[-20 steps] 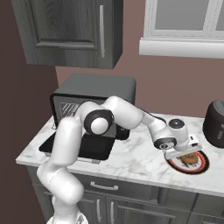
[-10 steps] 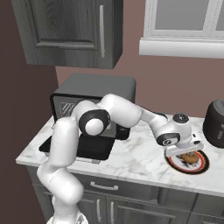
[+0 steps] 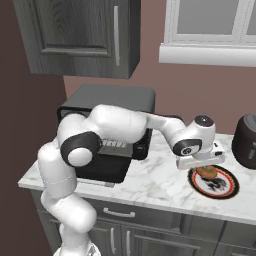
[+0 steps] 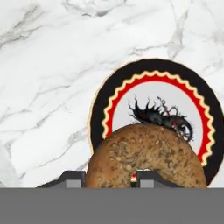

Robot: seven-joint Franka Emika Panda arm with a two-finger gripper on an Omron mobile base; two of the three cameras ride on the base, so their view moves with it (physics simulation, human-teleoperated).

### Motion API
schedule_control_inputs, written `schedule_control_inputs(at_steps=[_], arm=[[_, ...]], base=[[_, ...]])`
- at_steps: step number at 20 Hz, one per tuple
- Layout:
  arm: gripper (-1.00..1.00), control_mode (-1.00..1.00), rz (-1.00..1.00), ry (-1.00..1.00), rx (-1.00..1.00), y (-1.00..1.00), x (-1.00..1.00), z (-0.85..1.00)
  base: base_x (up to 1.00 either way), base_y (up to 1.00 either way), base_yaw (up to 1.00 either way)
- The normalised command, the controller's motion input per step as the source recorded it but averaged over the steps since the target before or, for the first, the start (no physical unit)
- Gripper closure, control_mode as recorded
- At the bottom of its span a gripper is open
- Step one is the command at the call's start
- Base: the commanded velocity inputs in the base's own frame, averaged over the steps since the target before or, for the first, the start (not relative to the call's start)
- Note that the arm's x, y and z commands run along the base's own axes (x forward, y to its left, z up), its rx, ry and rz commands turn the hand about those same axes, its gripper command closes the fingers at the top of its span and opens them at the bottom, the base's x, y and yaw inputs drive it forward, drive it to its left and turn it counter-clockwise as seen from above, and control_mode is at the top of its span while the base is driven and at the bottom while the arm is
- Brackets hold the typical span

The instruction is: Pick up the bagel from the plate, place it on the toaster oven rack, close the door, and set the timer.

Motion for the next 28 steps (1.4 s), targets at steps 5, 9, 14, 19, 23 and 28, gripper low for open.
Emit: schedule_control_inputs(at_steps=[5,9,14,19,23,28], arm=[[1.00,-1.00,0.00,0.01,0.00,1.00,-0.27,0.46],[1.00,-1.00,0.00,0.01,0.00,1.00,-0.32,0.52],[1.00,-1.00,0.00,0.08,0.00,0.99,-0.31,0.66],[1.00,-1.00,0.00,0.06,0.00,1.00,-0.25,0.56],[1.00,-1.00,0.01,0.06,0.00,1.00,-0.03,0.37],[1.00,-1.00,0.03,0.05,0.00,0.89,0.03,0.19]], base=[[0.00,0.00,0.00],[0.00,0.00,0.00],[0.00,0.00,0.00],[0.00,0.00,0.00],[0.00,0.00,0.00],[0.00,0.00,0.00]])
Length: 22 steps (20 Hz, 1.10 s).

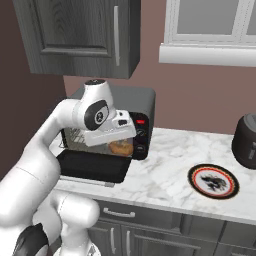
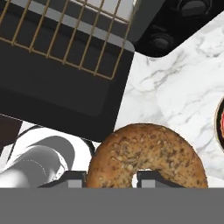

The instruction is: Pick up the bagel from the plate, place it on the toaster oven rack, close the door, and set the timer.

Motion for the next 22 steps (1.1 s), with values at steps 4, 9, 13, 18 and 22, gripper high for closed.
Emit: schedule_control_inputs(at_steps=[4,9,13,18,22], arm=[[1.00,-1.00,0.03,0.05,0.01,0.84,0.17,0.03],[1.00,-1.00,0.05,0.01,0.00,0.70,0.37,0.00],[1.00,-1.00,0.06,0.00,0.00,0.57,0.57,-0.11],[1.00,-1.00,0.07,0.04,0.00,0.43,0.60,-0.26],[1.00,-1.00,0.07,0.00,0.00,0.24,0.34,-0.38]], base=[[0.00,0.00,0.00],[0.00,0.00,0.00],[0.00,0.00,0.00],[0.00,0.00,0.00],[0.00,0.00,0.00]])
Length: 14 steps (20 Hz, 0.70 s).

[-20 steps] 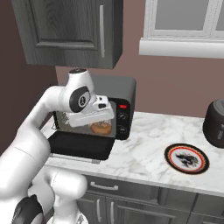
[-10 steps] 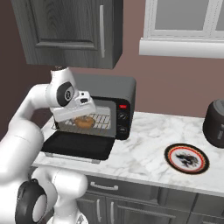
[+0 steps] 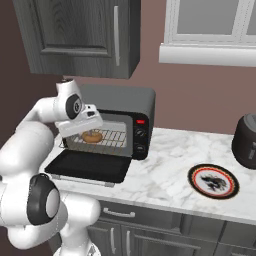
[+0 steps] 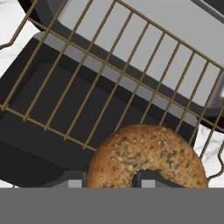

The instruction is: Pick up the bagel from the plate, place it on the toaster oven rack, close the door, and set the timer.

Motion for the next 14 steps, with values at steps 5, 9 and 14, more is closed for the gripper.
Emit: schedule_control_inputs(at_steps=[5,9,14], arm=[[1.00,-1.00,0.08,0.00,0.02,0.08,0.47,-0.36],[1.00,-1.00,0.07,0.00,0.03,0.00,0.59,-0.29],[1.00,-1.00,0.06,0.00,0.03,0.00,0.43,-0.17]], base=[[0.00,0.00,0.00],[0.00,0.00,0.00],[0.00,0.00,0.00]])
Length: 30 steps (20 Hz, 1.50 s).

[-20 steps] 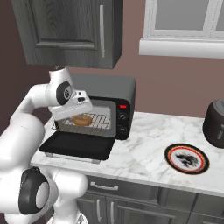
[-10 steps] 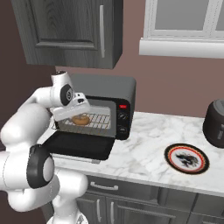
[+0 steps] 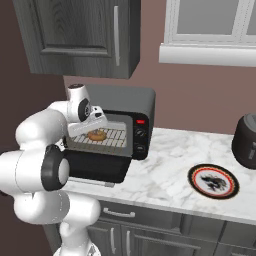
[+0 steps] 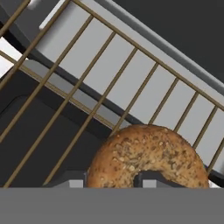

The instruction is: Pick up the bagel from the plate, place it on the toaster oven rack, close the door, and set the timer.

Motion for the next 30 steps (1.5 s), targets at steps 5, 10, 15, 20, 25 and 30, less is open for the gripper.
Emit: schedule_control_inputs(at_steps=[5,10,15,20,25,30], arm=[[1.00,-1.00,0.04,0.00,0.02,0.00,0.19,-0.26],[-1.00,-1.00,0.03,0.00,0.01,0.02,0.00,-0.19],[-1.00,-1.00,0.02,0.00,0.06,0.00,-0.02,0.11],[-1.00,-1.00,0.00,0.00,0.10,0.00,-0.08,0.51],[-1.00,-1.00,0.00,0.00,0.10,0.00,-0.58,0.61],[-1.00,-1.00,0.00,0.00,0.04,-0.04,-0.98,0.08]], base=[[0.00,0.00,0.00],[0.00,0.00,0.00],[0.00,0.00,0.00],[0.00,0.00,0.00],[0.00,0.00,0.00],[0.00,0.00,0.00]])
